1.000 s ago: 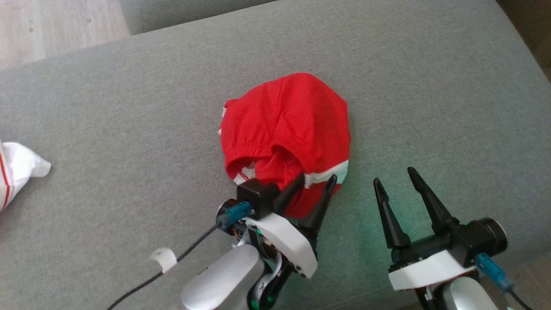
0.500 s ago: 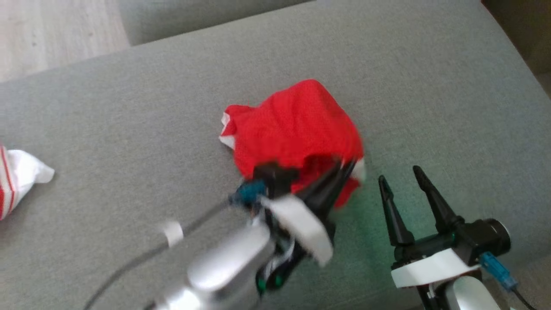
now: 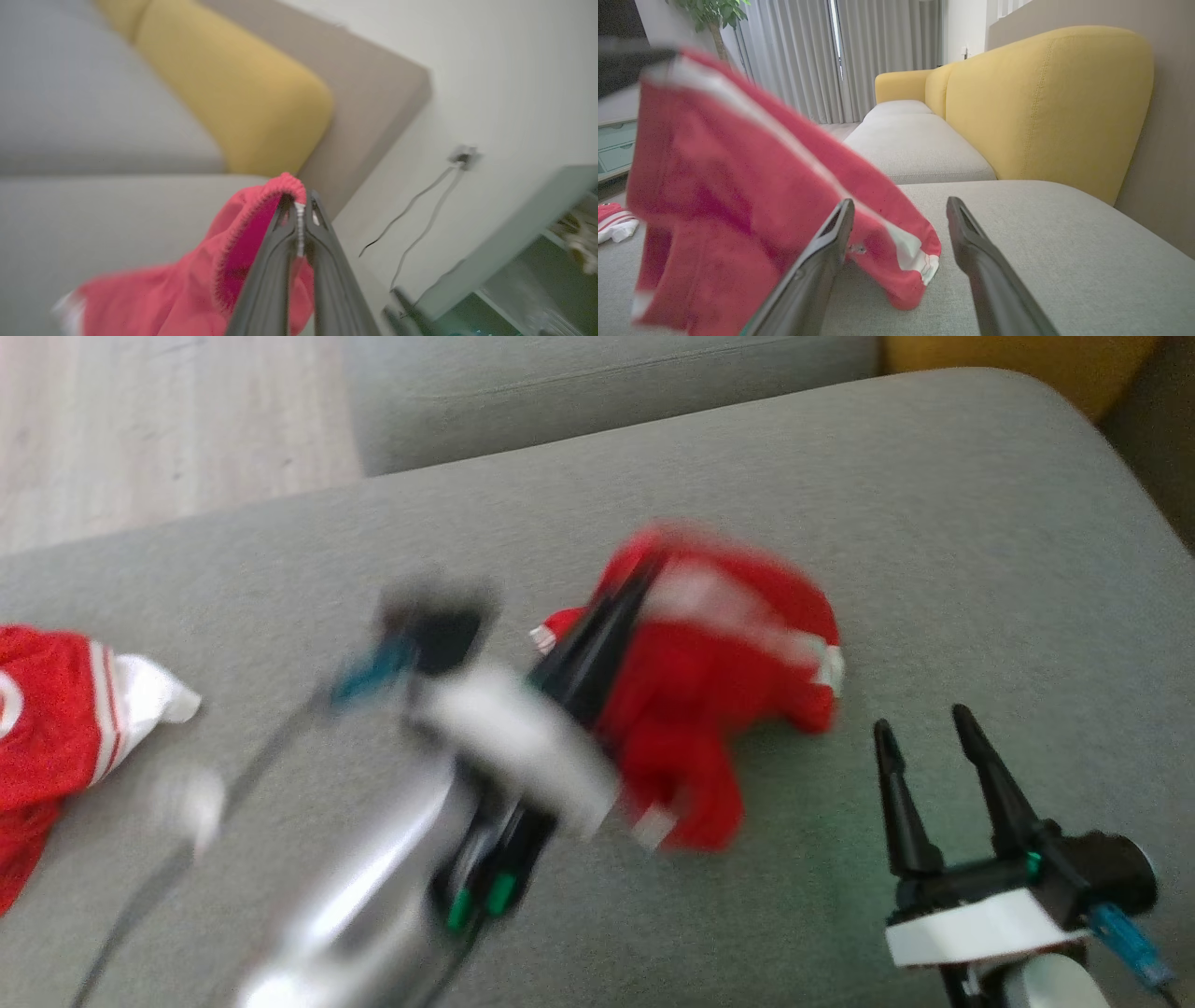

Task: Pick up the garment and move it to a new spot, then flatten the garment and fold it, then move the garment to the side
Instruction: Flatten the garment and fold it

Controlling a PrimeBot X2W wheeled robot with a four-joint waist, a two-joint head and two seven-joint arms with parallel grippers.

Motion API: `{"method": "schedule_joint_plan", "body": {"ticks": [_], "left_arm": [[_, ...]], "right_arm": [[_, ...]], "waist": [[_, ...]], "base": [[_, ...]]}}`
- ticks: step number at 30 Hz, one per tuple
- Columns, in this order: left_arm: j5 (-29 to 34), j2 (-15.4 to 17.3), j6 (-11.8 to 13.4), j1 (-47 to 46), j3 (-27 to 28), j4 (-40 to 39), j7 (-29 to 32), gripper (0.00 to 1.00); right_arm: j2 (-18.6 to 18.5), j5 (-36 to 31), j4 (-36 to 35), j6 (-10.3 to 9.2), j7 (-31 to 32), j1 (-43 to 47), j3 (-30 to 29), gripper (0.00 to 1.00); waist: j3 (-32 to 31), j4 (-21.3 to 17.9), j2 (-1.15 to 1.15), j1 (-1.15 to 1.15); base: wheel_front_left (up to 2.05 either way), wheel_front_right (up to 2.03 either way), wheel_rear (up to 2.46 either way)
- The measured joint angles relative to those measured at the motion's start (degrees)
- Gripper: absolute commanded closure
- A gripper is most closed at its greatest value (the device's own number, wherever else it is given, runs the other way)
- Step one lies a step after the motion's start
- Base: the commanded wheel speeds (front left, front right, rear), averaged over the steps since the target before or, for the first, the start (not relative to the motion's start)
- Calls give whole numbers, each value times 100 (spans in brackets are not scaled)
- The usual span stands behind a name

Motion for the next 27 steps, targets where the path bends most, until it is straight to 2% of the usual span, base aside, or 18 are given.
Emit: {"method": "schedule_joint_plan", "body": {"ticks": [1, 2, 5, 8, 14, 19, 27], "left_arm": [[-105, 348, 238, 925, 57, -147, -147, 100], [-105, 348, 238, 925, 57, -147, -147, 100], [-134, 847, 545, 2134, 192, -225, -621, 100], [-136, 1079, 672, 2709, 495, -296, -1074, 100], [-5, 1144, 682, 2610, 656, -229, -1325, 100], [74, 1094, 575, 2341, 639, -52, -1343, 100], [134, 983, 475, 2123, 592, 65, -1343, 100]], "right_arm": [[24, 15, -14, 0, 0, 66, -131, 0], [24, 15, -14, 0, 0, 66, -131, 0], [44, 96, 46, 0, 1, 195, -282, 0], [46, 120, 268, 0, 1, 213, -388, 0], [22, 311, 921, 0, 2, 125, -486, 0], [-48, 513, 1682, 0, 8, -433, -357, 0], [-180, 797, 3030, 0, 123, -1134, 307, 0]], "waist": [[18, 114, 0, 0], [18, 114, 0, 0], [54, 340, 0, 0], [110, 610, 0, 0], [217, 1241, 0, 1], [294, 1665, 0, 1], [508, 1901, 0, 1]], "base": [[0, 0, 0], [0, 0, 0], [0, 0, 0], [0, 0, 0], [0, 0, 0], [0, 0, 0], [0, 0, 0]]}}
